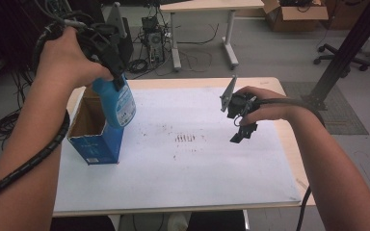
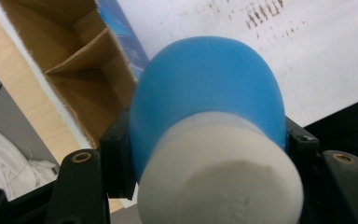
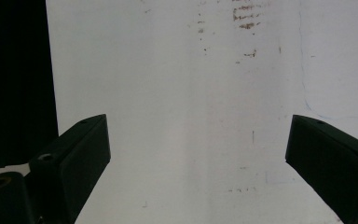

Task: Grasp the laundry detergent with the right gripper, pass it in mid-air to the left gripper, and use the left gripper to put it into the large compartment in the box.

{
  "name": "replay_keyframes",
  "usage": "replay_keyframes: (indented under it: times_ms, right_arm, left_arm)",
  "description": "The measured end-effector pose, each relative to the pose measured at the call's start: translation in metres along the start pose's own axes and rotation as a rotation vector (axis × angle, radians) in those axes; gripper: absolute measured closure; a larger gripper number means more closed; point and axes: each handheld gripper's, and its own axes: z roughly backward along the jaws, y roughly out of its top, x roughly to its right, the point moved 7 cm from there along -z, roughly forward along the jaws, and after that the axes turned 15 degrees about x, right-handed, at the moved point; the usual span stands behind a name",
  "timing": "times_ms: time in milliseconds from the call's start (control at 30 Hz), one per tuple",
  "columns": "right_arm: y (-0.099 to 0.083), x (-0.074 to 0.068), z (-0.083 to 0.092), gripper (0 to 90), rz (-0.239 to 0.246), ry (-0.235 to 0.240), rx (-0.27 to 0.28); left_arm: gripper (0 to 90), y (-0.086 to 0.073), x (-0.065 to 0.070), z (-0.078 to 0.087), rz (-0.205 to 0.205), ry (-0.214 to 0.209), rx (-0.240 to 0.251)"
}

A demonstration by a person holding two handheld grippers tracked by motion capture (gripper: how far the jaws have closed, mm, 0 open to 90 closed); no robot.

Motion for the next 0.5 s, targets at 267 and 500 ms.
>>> replay_keyframes:
  times_ms: [267,500]
  right_arm:
    - [0.004,0.003,0.008,6.8,-0.007,-0.009,-0.026]
    - [0.006,0.006,0.01,7.0,-0.013,-0.005,-0.048]
  left_arm:
    - [37.8,-0.002,-0.018,0.008,0.066,0.013,-0.001]
    - [37.8,-0.006,-0.039,0.018,0.165,0.055,-0.008]
